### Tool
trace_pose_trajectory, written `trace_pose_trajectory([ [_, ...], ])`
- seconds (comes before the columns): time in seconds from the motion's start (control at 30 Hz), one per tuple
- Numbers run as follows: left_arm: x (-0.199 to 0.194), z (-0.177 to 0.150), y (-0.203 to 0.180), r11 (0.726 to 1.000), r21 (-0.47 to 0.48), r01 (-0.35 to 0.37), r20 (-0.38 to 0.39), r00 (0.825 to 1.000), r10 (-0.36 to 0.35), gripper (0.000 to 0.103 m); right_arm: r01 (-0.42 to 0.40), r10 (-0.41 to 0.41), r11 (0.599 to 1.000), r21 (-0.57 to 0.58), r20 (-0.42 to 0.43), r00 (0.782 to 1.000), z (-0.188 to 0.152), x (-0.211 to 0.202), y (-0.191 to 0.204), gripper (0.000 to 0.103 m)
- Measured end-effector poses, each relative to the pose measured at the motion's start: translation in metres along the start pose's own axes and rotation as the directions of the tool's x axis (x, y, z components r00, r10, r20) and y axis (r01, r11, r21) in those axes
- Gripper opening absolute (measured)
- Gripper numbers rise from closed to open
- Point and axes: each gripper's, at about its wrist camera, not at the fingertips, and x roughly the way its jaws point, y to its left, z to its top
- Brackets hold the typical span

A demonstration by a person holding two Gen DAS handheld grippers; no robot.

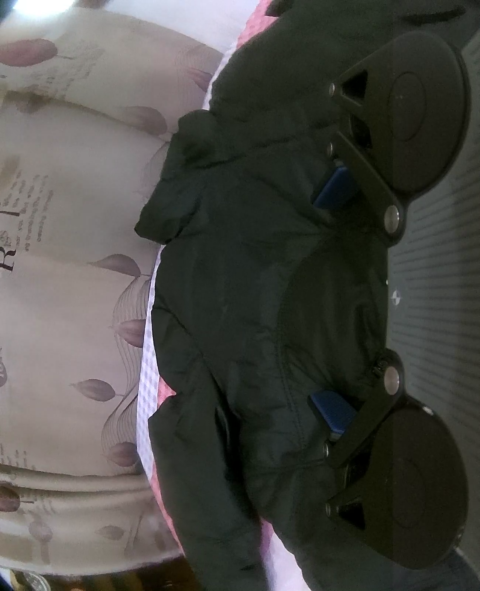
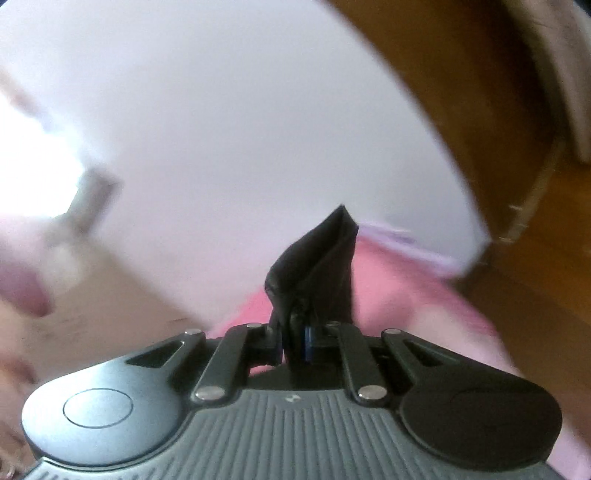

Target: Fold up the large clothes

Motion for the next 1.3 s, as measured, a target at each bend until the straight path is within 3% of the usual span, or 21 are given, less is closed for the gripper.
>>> trace_pose_trajectory([
  [0.1,-0.002,-0.001,0.004,0.999,-0.029,0.016,0.011,1.0,-0.015,0.103,-0.122,0.12,0.99,-0.064,-0.026,0.992,-0.011,0.014,0.07,0.01],
  [0.23,-0.005,-0.001,0.012,0.996,-0.081,0.04,0.03,0.999,-0.038,0.103,-0.281,0.271,0.954,-0.106,-0.099,0.957,-0.043,0.044,0.159,0.01],
  [0.4,-0.009,-0.001,0.023,0.984,-0.16,0.074,0.061,0.996,-0.065,0.103,-0.453,0.426,0.887,-0.088,-0.22,0.878,-0.107,0.093,0.258,0.01],
  [0.5,-0.012,-0.002,0.03,0.975,-0.203,0.089,0.084,0.994,-0.074,0.103,-0.519,0.474,0.852,-0.075,-0.31,0.824,-0.158,0.123,0.303,0.01],
  [0.63,-0.017,-0.004,0.04,0.961,-0.261,0.091,0.118,0.991,-0.062,0.103,-0.547,0.473,0.834,-0.072,-0.419,0.775,-0.223,0.162,0.338,0.01],
  [0.83,-0.019,-0.003,0.048,0.944,-0.315,0.094,0.145,0.988,-0.051,0.103,-0.496,0.37,0.863,-0.093,-0.553,0.747,-0.302,0.201,0.339,0.01],
  [0.97,-0.02,-0.004,0.051,0.939,-0.329,0.1,0.151,0.987,-0.052,0.103,-0.493,0.314,0.86,-0.132,-0.625,0.715,-0.335,0.219,0.329,0.01],
  [1.07,-0.02,-0.004,0.053,0.936,-0.337,0.101,0.152,0.987,-0.052,0.103,-0.497,0.236,0.847,-0.19,-0.702,0.671,-0.362,0.219,0.328,0.012],
  [1.17,-0.02,-0.005,0.054,0.934,-0.342,0.101,0.151,0.987,-0.052,0.103,-0.503,0.148,0.819,-0.275,-0.746,0.649,-0.382,0.222,0.324,0.015],
  [1.27,-0.019,-0.005,0.054,0.933,-0.347,0.101,0.15,0.987,-0.051,0.103,-0.505,0.137,0.815,-0.284,-0.752,0.644,-0.382,0.218,0.324,0.016],
  [1.3,-0.018,-0.005,0.054,0.932,-0.347,0.1,0.15,0.987,-0.051,0.103,-0.503,0.137,0.819,-0.276,-0.757,0.639,-0.378,0.214,0.323,0.022],
])
